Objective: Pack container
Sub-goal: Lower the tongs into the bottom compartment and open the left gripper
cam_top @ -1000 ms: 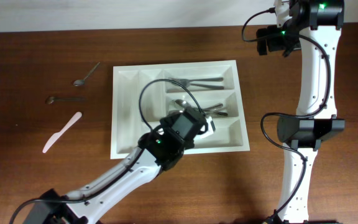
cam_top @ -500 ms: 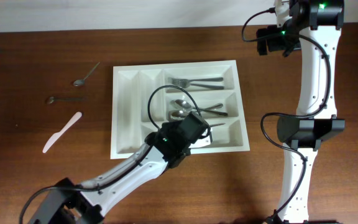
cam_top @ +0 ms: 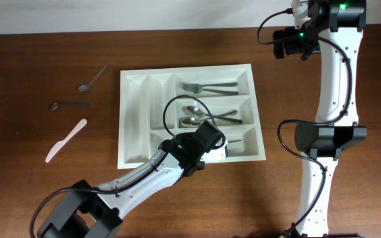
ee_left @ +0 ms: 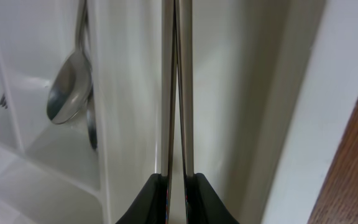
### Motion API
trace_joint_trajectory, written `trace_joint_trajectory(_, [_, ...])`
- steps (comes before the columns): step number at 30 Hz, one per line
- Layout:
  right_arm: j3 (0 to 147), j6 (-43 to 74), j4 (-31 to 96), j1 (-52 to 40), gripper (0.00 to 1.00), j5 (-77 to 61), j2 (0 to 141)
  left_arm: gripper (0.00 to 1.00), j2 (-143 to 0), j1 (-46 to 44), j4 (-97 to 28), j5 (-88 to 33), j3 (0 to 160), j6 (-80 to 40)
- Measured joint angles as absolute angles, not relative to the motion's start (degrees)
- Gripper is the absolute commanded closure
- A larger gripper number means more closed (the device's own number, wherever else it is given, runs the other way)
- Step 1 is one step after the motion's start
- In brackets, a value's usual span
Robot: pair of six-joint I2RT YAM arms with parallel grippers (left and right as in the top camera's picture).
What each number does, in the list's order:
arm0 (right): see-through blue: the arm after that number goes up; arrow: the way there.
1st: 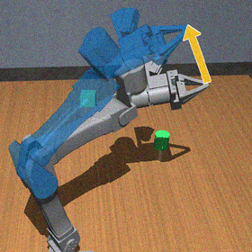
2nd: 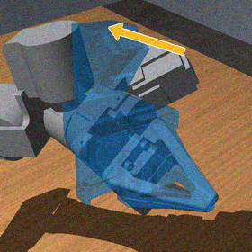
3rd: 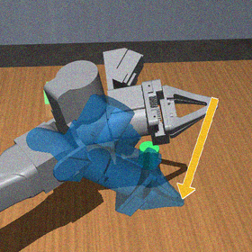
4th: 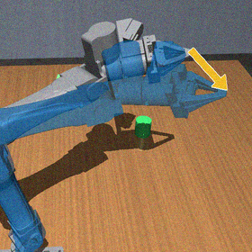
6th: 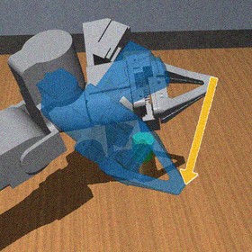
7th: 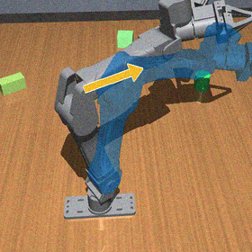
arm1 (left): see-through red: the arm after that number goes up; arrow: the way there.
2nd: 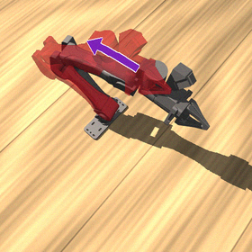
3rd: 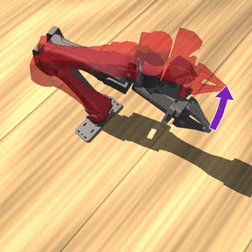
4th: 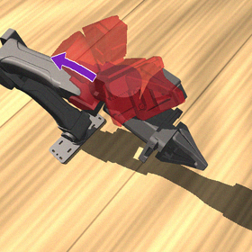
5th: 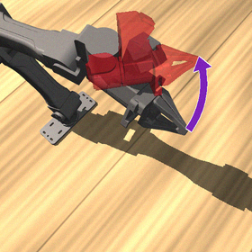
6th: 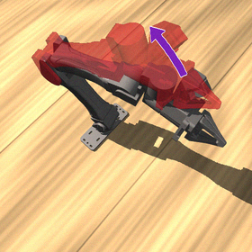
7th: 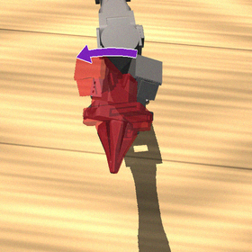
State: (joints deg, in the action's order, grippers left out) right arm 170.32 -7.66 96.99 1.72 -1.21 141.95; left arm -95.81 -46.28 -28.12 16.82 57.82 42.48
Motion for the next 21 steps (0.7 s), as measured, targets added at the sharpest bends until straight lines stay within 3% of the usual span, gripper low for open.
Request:
trace_joint_trajectory(9, [170.32,-7.7,96.97,1.72,0.01,-1.21,141.95,0.96,-95.85,-46.28,-28.73,16.27,57.82,42.48])
trace_joint_trajectory(12, [170.32,-7.64,96.97,1.72,0.01,-1.21,141.95,0.73,-95.85,-46.28,-28.73,16.27,57.82,42.63])
trace_joint_trajectory(14, [170.32,-7.7,96.99,1.72,0.01,-1.21,141.95,0.46,-95.85,-46.28,-28.73,16.16,57.82,43.07])
trace_joint_trajectory(15, [170.32,-7.66,96.97,1.72,0.01,-1.21,141.95,0.41,-95.85,-46.28,-28.71,16.1,57.82,42.96])
trace_joint_trajectory(17, [170.32,-7.64,96.97,1.72,0.01,-1.21,141.95,0.18,-95.85,-46.28,-28.45,16.1,57.82,43.33])
trace_joint_trajectory(21, [170.32,-7.66,96.97,1.72,0.01,-1.21,141.95,0.13,-95.85,-46.13,-27.18,16.67,58.04,43.29])
